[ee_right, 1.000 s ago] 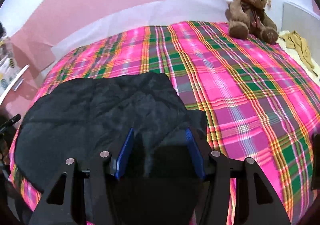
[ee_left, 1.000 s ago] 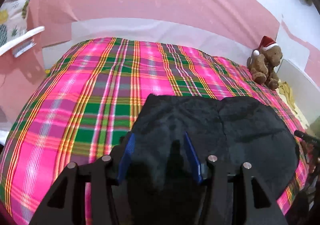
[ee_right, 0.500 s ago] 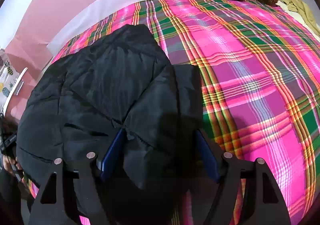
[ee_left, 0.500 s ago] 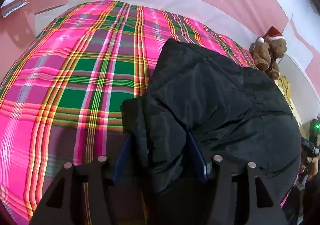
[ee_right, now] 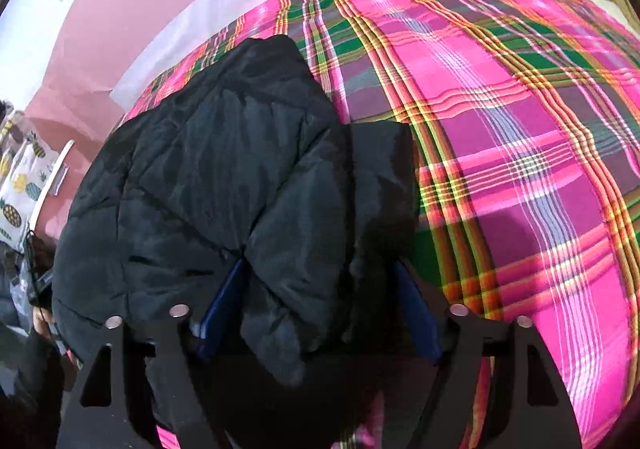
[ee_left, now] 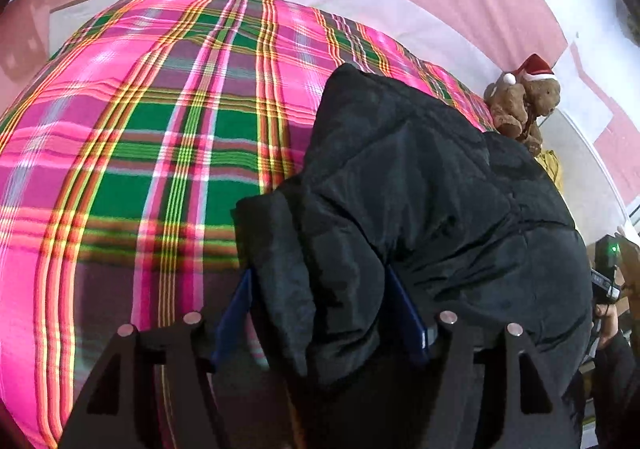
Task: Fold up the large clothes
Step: 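Lift the bundle with both tools and fold it over onto itself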
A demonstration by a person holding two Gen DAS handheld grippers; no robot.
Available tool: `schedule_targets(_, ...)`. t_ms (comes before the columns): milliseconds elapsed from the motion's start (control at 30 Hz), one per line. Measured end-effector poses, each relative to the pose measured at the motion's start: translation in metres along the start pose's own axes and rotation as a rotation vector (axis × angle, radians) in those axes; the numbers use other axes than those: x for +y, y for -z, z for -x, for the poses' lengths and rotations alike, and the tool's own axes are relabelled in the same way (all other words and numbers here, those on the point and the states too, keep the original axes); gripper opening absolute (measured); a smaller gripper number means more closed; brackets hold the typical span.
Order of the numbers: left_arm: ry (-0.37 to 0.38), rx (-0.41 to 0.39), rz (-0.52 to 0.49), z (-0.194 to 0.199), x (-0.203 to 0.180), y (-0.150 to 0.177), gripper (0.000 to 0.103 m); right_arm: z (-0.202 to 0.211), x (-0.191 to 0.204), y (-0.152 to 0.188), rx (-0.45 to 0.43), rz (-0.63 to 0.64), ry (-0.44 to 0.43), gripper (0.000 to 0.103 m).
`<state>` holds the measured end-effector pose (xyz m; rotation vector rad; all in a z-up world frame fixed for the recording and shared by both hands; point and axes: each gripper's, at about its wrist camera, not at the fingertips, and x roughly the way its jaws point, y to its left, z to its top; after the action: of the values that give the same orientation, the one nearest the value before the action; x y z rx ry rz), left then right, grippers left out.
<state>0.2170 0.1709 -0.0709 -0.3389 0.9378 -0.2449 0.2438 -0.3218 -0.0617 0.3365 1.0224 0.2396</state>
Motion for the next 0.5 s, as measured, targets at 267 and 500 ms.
schedule_targets(267,0.066,0.028,0.002,-0.013,0.010,-0.015,0.072,-0.017,-0.009,-0.012,0.035,-0.032,-0.081,0.083)
schedule_targets(500,0.151,0.027,0.030,-0.021,0.020,-0.016,0.075,-0.017,-0.012,-0.014,0.040,-0.022,-0.135,0.071)
